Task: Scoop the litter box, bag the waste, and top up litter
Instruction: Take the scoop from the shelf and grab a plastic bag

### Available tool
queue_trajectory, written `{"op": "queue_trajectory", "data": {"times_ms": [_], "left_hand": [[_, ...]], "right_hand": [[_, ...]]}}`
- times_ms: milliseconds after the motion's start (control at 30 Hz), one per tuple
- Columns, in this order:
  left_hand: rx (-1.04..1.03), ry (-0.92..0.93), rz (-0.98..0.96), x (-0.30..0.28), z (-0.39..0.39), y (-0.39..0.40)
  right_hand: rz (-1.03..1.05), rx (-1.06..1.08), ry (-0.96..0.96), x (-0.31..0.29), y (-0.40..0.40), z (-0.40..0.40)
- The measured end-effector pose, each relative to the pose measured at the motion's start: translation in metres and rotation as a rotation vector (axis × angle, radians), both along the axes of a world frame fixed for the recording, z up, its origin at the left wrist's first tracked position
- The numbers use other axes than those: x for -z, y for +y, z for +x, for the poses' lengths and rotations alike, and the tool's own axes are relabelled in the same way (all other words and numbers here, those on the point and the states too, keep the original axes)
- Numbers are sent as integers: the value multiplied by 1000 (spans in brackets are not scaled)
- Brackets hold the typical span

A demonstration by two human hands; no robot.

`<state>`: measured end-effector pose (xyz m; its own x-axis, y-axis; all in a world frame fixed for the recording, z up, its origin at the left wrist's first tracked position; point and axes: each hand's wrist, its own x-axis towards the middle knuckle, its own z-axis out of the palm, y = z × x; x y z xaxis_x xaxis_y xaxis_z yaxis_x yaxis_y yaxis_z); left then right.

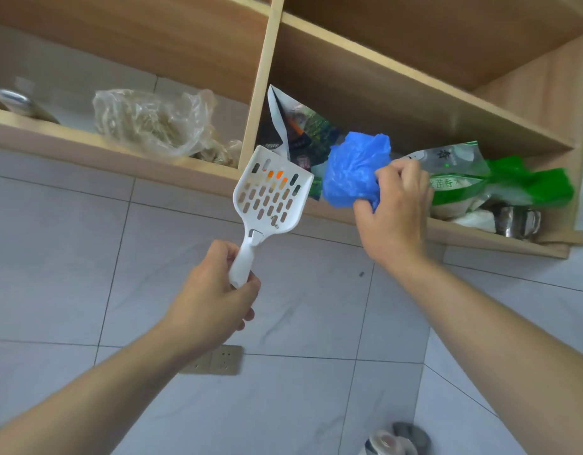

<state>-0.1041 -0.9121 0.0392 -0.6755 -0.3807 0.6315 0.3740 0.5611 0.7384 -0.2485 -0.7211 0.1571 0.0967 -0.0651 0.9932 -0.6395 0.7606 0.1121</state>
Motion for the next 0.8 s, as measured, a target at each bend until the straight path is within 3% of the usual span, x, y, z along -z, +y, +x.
{"op": "queue_trajectory", "data": {"times_ms": [133,267,800], "left_hand": [[22,-18,31,15,0,12],[15,-19,71,32,5,22],[-118,-271,306,181,40,125]], "right_hand": [[1,-42,-19,14,17,9],[17,-219,-25,52,40,31],[9,-531,-919,291,100,48]]}}
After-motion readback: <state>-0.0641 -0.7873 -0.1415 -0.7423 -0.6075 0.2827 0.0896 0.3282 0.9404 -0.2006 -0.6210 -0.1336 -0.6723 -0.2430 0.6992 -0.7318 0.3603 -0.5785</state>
